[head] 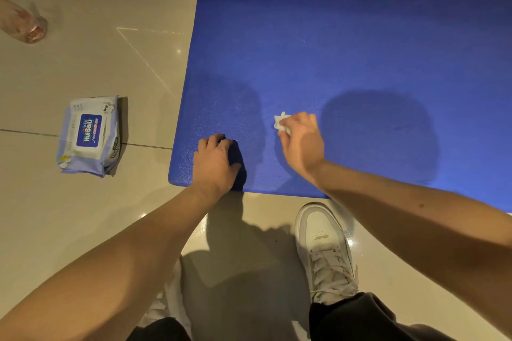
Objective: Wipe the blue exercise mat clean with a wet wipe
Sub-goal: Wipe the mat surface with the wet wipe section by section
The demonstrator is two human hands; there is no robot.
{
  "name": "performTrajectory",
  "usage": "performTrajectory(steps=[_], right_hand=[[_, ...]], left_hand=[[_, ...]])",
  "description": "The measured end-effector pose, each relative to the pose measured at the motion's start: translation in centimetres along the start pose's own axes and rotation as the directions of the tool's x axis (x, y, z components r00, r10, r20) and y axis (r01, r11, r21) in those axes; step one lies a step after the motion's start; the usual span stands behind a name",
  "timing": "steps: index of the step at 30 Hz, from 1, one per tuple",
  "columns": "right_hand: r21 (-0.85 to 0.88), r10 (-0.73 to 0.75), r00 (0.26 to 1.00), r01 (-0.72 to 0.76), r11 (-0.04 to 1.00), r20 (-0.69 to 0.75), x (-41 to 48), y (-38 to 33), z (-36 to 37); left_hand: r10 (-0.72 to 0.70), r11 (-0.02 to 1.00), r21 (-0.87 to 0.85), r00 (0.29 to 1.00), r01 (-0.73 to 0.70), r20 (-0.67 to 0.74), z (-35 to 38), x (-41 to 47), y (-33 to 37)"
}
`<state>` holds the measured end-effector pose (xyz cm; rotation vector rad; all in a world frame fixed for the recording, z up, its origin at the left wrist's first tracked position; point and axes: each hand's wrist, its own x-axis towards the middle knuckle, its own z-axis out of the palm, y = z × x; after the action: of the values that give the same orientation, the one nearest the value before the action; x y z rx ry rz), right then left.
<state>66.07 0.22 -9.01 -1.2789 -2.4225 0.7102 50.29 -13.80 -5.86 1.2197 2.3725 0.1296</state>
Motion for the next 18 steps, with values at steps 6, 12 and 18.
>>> performTrajectory(steps=[6, 12, 18], right_hand=[[-0.169, -0.27, 0.833, 0.391, 0.905, 0.483, -5.0, -2.4, 3.7], [-0.328, -0.177, 0.811, 0.411, 0.851, 0.557, -4.6, -1.3, 3.4], [-0.422, 0.044, 0.917, 0.14, 0.896, 0.397, -1.4, 2.4, 0.2]], left_hand=[[0.007, 0.989, 0.149, 1.0, -0.003, -0.027, 0.6, 0.0, -0.4], [-0.104, 0.977, 0.186, 0.994, 0.107, -0.025, 0.6, 0.3, -1.1], [-0.132, 0.979, 0.167, 0.988, 0.118, 0.077, 0.0, 0.5, -1.4]])
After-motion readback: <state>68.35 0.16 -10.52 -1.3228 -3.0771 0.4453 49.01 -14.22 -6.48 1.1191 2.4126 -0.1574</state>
